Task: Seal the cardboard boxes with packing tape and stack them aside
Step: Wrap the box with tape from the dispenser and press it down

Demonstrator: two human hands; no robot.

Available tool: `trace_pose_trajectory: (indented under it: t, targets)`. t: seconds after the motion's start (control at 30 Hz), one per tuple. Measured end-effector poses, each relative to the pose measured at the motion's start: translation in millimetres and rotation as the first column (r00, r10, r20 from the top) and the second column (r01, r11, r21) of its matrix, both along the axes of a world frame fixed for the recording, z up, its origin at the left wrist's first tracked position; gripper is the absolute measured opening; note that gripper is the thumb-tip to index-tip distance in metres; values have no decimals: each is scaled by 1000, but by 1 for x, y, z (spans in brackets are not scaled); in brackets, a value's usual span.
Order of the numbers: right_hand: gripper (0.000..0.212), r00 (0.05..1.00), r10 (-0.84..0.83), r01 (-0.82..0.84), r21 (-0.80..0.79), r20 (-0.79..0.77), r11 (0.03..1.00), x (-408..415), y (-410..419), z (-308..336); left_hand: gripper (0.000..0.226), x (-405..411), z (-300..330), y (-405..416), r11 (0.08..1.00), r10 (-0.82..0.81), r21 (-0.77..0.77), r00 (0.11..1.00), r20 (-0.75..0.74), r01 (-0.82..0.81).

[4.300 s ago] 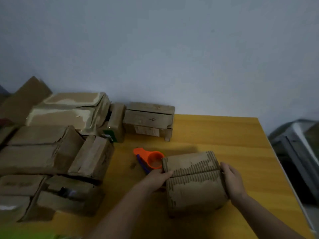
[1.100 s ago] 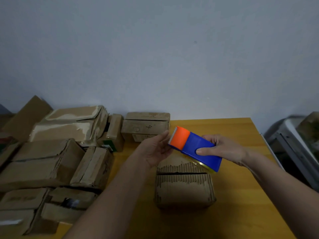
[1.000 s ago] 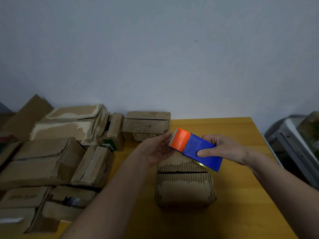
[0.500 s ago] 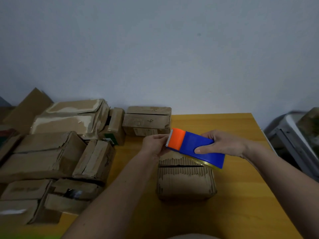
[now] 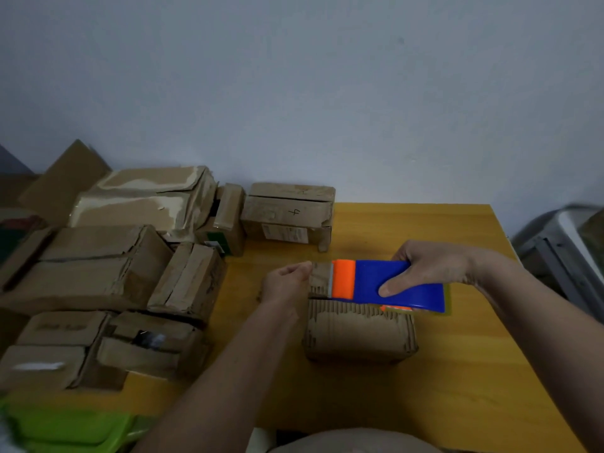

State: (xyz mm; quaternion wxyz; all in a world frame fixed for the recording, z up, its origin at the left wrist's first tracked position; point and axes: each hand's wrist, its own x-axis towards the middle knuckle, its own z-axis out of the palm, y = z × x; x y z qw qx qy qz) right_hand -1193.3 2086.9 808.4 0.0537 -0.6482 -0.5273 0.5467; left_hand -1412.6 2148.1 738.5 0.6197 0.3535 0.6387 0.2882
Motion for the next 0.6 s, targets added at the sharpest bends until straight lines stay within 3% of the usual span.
trace_pose_trajectory:
  t: [0.13,0.3,0.6]
  targets:
    - [44,996,-1,4,-38,92,999,-6,9,-3,13,-1,-9,-8,1000,8,25,1000,-25,-8]
    - [45,989,10,2,-82,149,997,-19,21,-14,9,-4,-30,-13,992,-5,121,984,-176,27]
    - [40,988,39,-17,-145,147,989,-30,37,-28,13,-6,-52,-8,975,17,213,932,-363,65]
